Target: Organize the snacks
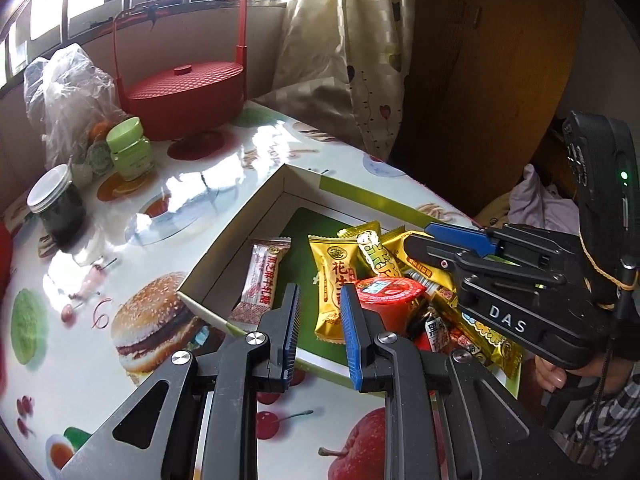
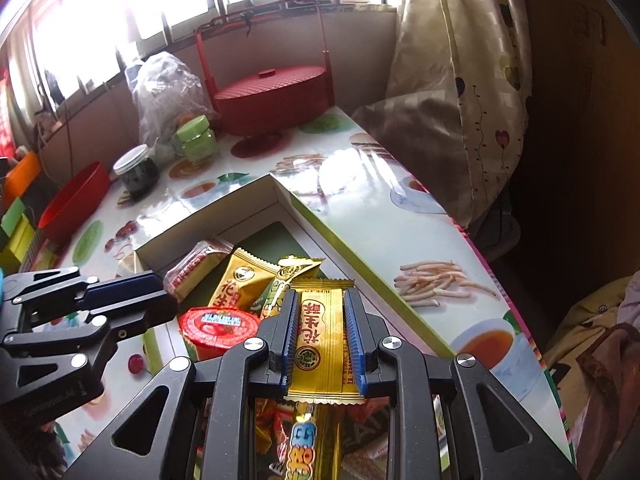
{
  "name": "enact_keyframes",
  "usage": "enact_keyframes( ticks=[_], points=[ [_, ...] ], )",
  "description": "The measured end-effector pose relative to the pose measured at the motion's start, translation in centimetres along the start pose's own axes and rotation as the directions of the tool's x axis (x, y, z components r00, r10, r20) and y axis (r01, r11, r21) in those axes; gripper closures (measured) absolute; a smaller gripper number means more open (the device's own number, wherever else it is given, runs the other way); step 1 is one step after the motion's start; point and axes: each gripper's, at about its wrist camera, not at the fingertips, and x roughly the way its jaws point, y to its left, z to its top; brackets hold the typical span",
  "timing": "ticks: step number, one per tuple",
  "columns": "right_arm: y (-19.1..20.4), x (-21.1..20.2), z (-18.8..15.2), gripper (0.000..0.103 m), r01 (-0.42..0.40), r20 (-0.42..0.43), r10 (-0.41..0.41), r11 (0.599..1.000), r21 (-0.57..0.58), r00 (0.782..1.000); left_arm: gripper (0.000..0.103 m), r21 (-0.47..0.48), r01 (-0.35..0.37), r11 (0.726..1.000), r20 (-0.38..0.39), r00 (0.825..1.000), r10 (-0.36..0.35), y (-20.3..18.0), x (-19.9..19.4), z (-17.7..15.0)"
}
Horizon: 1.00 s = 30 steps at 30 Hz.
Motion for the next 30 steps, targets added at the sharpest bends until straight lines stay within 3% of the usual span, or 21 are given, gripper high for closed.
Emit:
enact_keyframes(
  ticks=[8, 15, 30],
  points=[
    [0.0, 1.0, 0.3, 0.081, 0.0, -0.009, 0.0, 1.0, -0.003, 1.0, 0.081, -0.013, -0.032, 0.999, 0.018, 0.999, 0.032, -0.6, -1.1, -0.5],
    [-0.4, -0.2, 0.0, 0.072, -0.005, 0.027, 0.004, 0.999, 0.05, 1.0, 0.06, -0.024, -0.037, 0.999, 0.022, 0.999, 0.038, -1.4, -2.2, -1.5],
    [0.6, -5.1, -2.9, 0.064, -0.005, 0.074, 0.0, 0.998, 0.06, 0.997, 0.059, -0.091, -0.051, 0.995, 0.029, 0.998, 0.054, -3.3, -5.1, -4.4]
  ],
)
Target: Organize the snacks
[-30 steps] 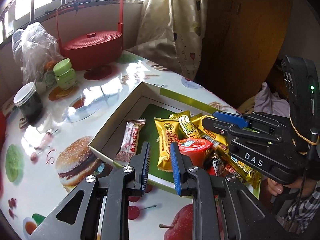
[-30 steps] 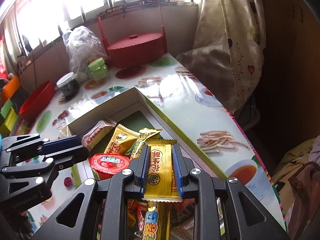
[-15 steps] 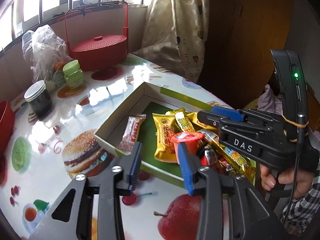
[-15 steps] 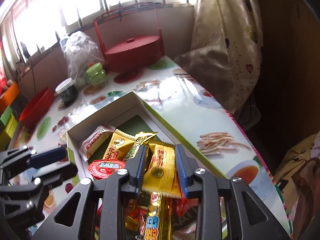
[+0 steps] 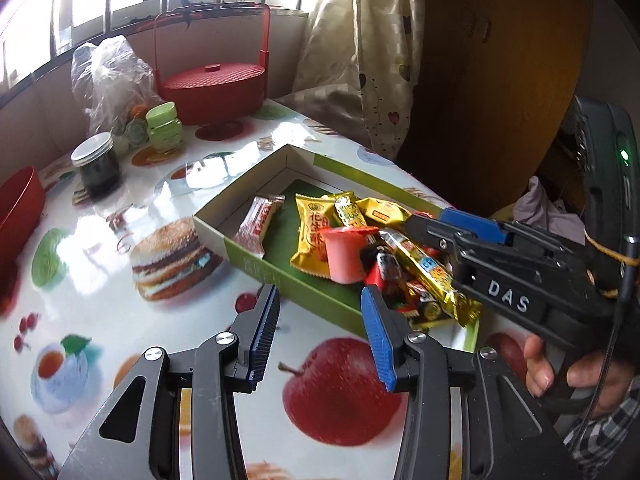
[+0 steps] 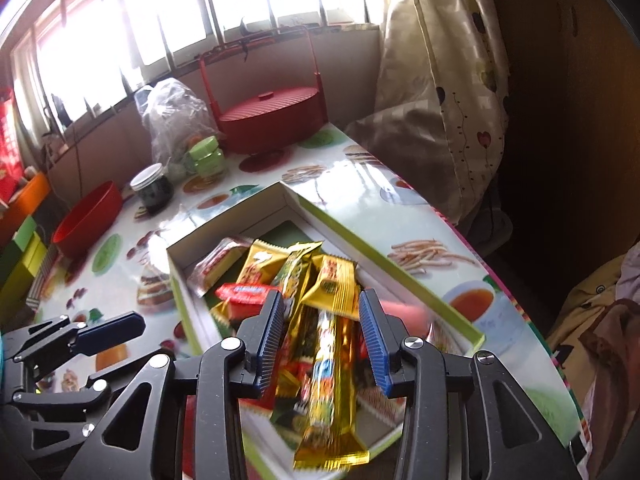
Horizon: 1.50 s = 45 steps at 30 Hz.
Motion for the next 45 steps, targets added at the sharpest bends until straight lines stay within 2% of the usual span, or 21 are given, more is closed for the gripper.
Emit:
enact_keyframes(
  ticks=[7, 13, 24, 35, 45],
  points=[
    [0.3, -3.0, -2.2, 0.055, 0.016, 0.011, -0.016, 1.0, -0.011, 1.0, 0.059, -0.005, 0.006, 1.0, -0.009, 1.0, -0.006, -1.0, -1.0, -2.0],
    [0.3, -5.3, -4.9, 0.05, 0.034, -0.004, -0.035, 0.999, -0.029, 0.999, 0.059, -0.024, -0.022, 0.999, -0.06, 0.998, 0.02, -1.5, -0.5, -4.5],
    [-0.2, -6.1, -10.6, 0.047, 0.076, -0.101, -0.08, 0.996, -0.045, 0.992, 0.058, -0.044, -0.069, 0.997, -0.116, 0.991, 0.063, -1.7, 0.5, -7.5],
    [-0.4, -4.7, -11.8, 0.044, 0.134, -0.13, -0.14, 0.989, -0.055, 0.982, 0.058, -0.006, -0.151, 0.989, -0.102, 0.984, 0.149, -2.8, 0.7, -8.3],
    [0.1, -4.6, -12.0, 0.042, 0.164, -0.111, -0.169, 0.985, -0.052, 0.979, 0.058, -0.022, -0.158, 0.987, -0.084, 0.984, 0.156, -2.8, 0.6, -8.6]
  ],
)
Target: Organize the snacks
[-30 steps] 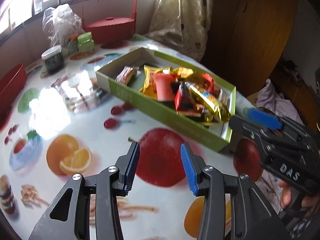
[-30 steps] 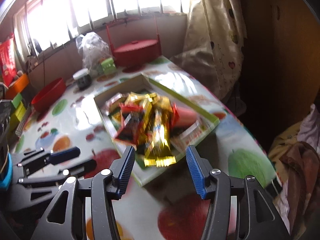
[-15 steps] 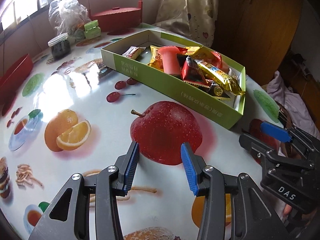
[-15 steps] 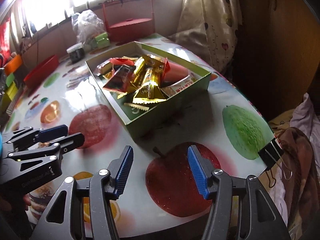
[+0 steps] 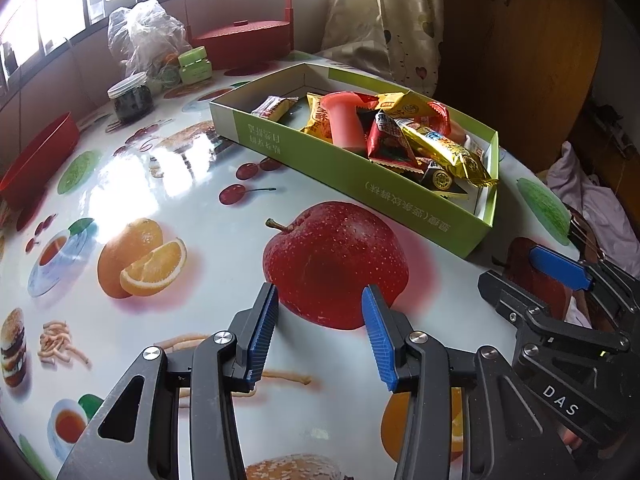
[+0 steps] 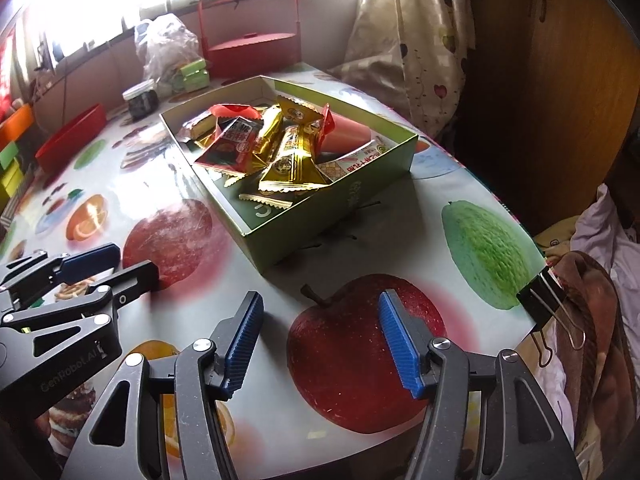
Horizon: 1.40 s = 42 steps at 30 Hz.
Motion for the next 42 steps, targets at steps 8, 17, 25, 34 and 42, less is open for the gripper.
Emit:
enact_keyframes(
  ticks=[8, 17, 25, 34, 42],
  points=[
    [0.21, 0.0, -0.04, 0.042, 0.014, 0.006, -0.014, 1.0, 0.012, 1.0, 0.058, 0.0, -0.003, 1.0, 0.007, 1.0, 0.003, 0.0, -0.03, 0.05],
    [0.27, 0.05, -0.08, 0.041, 0.021, 0.01, -0.021, 1.0, 0.018, 1.0, 0.058, -0.002, -0.002, 1.0, 0.01, 1.0, 0.002, 0.04, -0.01, 0.04],
    [0.26, 0.05, -0.08, 0.041, 0.021, 0.01, -0.021, 1.0, 0.017, 1.0, 0.058, -0.002, -0.002, 1.0, 0.01, 1.0, 0.002, 0.02, -0.02, 0.04],
    [0.25, 0.06, -0.09, 0.041, 0.02, 0.011, -0.021, 1.0, 0.017, 1.0, 0.058, -0.002, -0.002, 1.0, 0.011, 1.0, 0.002, 0.0, -0.03, 0.03],
    [0.24, 0.06, -0.12, 0.041, 0.021, 0.011, -0.021, 1.0, 0.016, 1.0, 0.058, -0.002, -0.003, 1.0, 0.012, 1.0, 0.003, 0.02, -0.03, 0.02]
  ],
)
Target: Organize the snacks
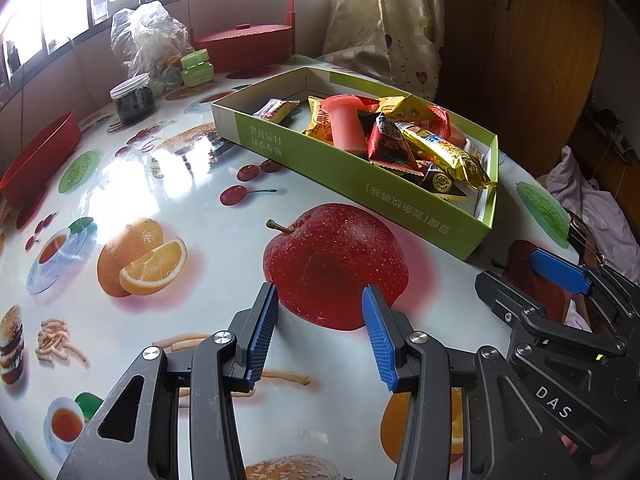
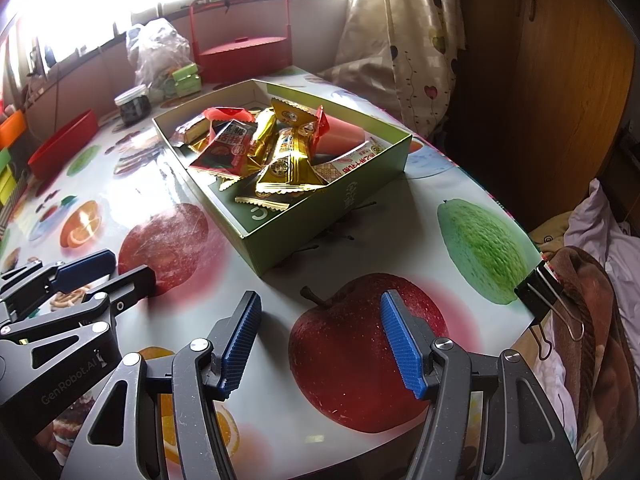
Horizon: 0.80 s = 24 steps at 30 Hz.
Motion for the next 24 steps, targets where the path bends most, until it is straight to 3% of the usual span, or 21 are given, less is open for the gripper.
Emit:
enact_keyframes(
  ticks=[24],
  points=[
    [0.0, -0.03, -0.02, 0.04, 0.001, 0.001, -0.001, 1.0, 0.0, 1.0, 0.058, -0.003, 0.002, 1.0, 0.001, 1.0, -0.002, 0.06, -0.05, 0.16]
  ],
)
